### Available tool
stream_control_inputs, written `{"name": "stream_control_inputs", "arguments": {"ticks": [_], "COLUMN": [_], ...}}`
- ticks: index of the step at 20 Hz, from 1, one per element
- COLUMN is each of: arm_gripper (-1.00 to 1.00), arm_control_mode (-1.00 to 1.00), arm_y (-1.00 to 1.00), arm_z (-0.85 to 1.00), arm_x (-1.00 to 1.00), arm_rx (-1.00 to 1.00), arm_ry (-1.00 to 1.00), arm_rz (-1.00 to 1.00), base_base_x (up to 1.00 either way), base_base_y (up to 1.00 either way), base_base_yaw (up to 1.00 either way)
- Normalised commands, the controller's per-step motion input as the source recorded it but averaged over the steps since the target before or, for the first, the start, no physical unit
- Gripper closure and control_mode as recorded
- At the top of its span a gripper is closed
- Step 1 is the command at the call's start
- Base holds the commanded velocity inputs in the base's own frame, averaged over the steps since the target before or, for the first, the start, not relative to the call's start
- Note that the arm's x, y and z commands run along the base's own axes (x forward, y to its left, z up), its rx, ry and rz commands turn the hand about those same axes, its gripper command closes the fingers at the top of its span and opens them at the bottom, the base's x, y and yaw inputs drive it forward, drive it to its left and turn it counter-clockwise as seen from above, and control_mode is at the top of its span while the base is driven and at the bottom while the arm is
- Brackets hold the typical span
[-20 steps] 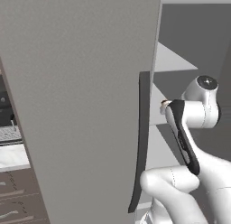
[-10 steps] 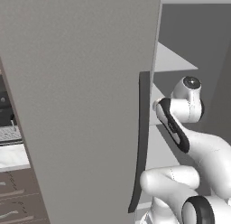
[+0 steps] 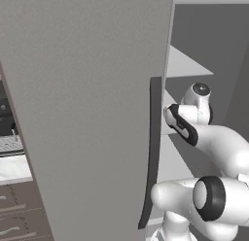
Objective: Take the lime, mushroom, and fish from the freezer and place them in the bowl on the counter.
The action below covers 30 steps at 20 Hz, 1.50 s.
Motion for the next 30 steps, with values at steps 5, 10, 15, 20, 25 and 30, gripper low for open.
{"name": "stream_control_inputs", "arguments": {"ticks": [5,10,15,20,25,30], "arm_gripper": [-1.0,-1.0,-1.0,-1.0,-1.0,-1.0], "arm_control_mode": [-1.0,-1.0,-1.0,-1.0,-1.0,-1.0], "arm_y": [-0.05,-0.15,-0.11,-0.01,-0.01,-0.05], "arm_z": [0.0,0.0,-0.12,-0.21,-0.23,-0.16], "arm_x": [0.32,0.24,0.15,0.09,0.12,0.22], "arm_rx": [0.0,0.0,0.0,0.0,0.0,0.0], "arm_ry": [0.0,0.0,0.0,0.0,0.0,0.0], "arm_rz": [-0.02,-0.01,0.0,0.0,0.0,0.0], "base_base_x": [0.0,0.0,0.0,0.0,0.0,0.0], "base_base_y": [0.0,0.0,0.0,0.0,0.0,0.0], "base_base_yaw": [0.0,0.0,0.0,0.0,0.0,0.0]}}
